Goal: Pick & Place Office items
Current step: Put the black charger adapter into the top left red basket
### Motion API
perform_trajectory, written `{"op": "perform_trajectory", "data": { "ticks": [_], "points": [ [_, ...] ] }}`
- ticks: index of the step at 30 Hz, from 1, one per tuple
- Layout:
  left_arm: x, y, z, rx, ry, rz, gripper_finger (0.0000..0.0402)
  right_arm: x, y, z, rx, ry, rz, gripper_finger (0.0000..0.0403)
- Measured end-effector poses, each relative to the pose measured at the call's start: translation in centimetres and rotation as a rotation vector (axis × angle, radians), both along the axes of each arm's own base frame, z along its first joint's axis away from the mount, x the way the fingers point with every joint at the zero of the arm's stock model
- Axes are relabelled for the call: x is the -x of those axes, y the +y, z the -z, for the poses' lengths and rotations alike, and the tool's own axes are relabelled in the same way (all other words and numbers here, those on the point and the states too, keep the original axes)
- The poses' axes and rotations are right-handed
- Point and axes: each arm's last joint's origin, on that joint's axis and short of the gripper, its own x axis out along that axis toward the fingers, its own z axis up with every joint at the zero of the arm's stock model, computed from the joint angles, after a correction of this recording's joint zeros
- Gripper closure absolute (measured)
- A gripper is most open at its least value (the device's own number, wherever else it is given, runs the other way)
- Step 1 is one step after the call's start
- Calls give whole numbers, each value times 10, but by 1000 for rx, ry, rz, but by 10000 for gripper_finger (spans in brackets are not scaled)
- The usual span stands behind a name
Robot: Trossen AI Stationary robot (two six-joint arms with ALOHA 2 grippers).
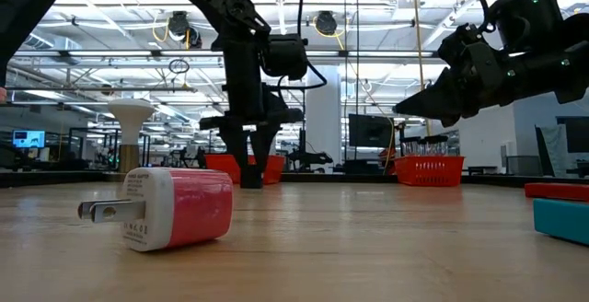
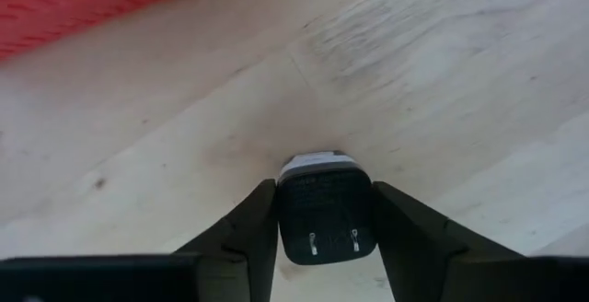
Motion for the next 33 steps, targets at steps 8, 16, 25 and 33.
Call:
{"op": "perform_trajectory", "data": {
  "ticks": [8,16,25,33],
  "points": [
    [24,10,-37,-15,16,33,244,0,0,0,-4,0,0,403],
    [71,58,-96,-122,-123,-92,249,0,0,0,-2,0,0,403],
    [78,107,-71,-133,-126,-140,249,0,0,-1,0,-14,0,403],
    [76,118,-50,-88,-96,-135,248,0,0,-1,1,-14,0,403]
  ]
}}
